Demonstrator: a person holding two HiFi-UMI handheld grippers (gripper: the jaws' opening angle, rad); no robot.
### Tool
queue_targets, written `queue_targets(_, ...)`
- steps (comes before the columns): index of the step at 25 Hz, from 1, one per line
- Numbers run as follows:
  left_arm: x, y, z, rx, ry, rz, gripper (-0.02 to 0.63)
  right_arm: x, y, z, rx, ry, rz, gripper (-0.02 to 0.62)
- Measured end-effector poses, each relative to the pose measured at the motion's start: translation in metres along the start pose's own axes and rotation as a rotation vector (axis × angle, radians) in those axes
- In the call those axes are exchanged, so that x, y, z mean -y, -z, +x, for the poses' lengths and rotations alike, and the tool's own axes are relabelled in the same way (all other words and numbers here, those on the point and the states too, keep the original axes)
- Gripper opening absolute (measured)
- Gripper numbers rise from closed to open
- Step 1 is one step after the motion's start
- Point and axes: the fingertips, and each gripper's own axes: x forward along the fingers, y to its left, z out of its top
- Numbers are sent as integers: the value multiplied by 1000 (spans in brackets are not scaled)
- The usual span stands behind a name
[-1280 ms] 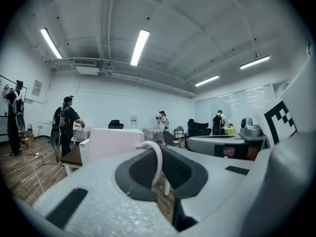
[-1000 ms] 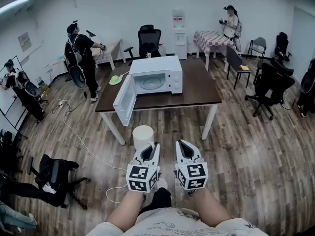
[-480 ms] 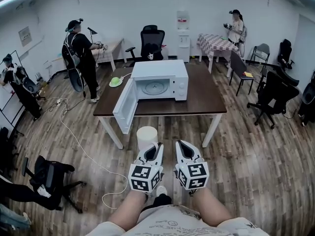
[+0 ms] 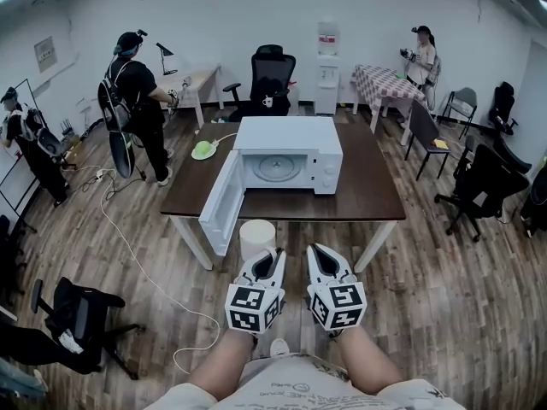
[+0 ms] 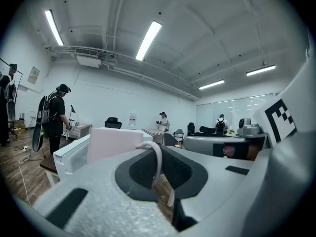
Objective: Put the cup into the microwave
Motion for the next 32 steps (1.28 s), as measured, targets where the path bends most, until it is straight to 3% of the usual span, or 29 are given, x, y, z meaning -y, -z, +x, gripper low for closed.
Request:
queue_targets(16, -96, -2, 90, -15, 39, -14, 28, 25, 5, 123, -27, 40, 5, 17)
queue_targets(32, -140, 25, 164, -51, 55, 7, 28, 64, 20, 202, -47, 23, 41, 17)
